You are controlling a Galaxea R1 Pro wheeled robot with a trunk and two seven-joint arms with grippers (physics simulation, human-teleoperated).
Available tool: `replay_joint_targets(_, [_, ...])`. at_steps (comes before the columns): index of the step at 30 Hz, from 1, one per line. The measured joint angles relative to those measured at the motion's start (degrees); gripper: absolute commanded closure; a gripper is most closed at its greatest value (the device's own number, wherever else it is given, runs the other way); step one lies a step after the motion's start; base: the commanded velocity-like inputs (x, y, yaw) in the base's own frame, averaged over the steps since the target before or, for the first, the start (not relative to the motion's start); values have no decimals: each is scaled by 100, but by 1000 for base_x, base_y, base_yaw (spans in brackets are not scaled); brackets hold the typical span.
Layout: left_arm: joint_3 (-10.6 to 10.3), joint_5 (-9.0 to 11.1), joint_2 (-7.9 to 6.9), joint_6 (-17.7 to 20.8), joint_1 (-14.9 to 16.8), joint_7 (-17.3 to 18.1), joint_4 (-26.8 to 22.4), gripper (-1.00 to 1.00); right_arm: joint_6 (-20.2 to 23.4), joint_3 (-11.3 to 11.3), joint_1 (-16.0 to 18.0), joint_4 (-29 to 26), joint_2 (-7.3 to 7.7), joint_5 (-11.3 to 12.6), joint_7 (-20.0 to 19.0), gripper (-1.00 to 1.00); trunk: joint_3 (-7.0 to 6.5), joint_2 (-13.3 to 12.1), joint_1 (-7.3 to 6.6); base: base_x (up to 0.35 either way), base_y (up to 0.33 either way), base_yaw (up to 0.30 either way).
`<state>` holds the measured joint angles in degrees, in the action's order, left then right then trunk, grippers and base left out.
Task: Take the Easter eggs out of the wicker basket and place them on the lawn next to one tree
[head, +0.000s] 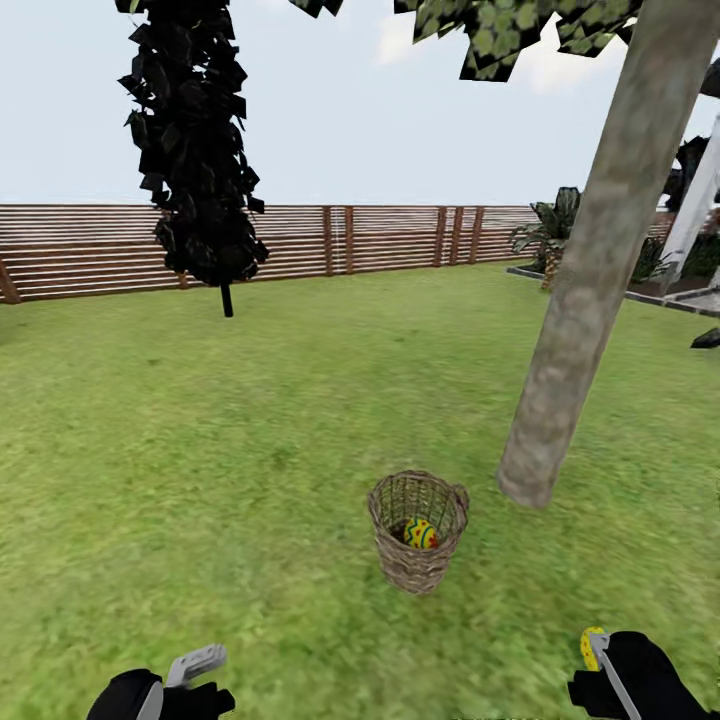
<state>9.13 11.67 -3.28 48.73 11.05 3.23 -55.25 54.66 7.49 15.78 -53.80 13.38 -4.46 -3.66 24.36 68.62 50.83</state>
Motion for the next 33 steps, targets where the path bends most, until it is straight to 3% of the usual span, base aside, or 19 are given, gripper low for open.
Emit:
replay_joint_targets(11, [1, 0, 3, 12, -1, 0, -1, -100, 8, -1, 1, 1, -1, -16, 7, -100, -8, 0, 0, 0, 325, -19])
replay_joint_targets(29, [0, -2, -1, 13, 0, 0, 9, -100, 9, -8, 0, 0, -17, -23, 7, -100, -345, -721, -396, 58, 326, -42])
replay_joint_targets(33, [0, -9, -1, 11, 0, 1, 57, -100, 9, -8, 0, 0, -17, -24, 7, -100, -370, -722, -396, 73, 326, -234])
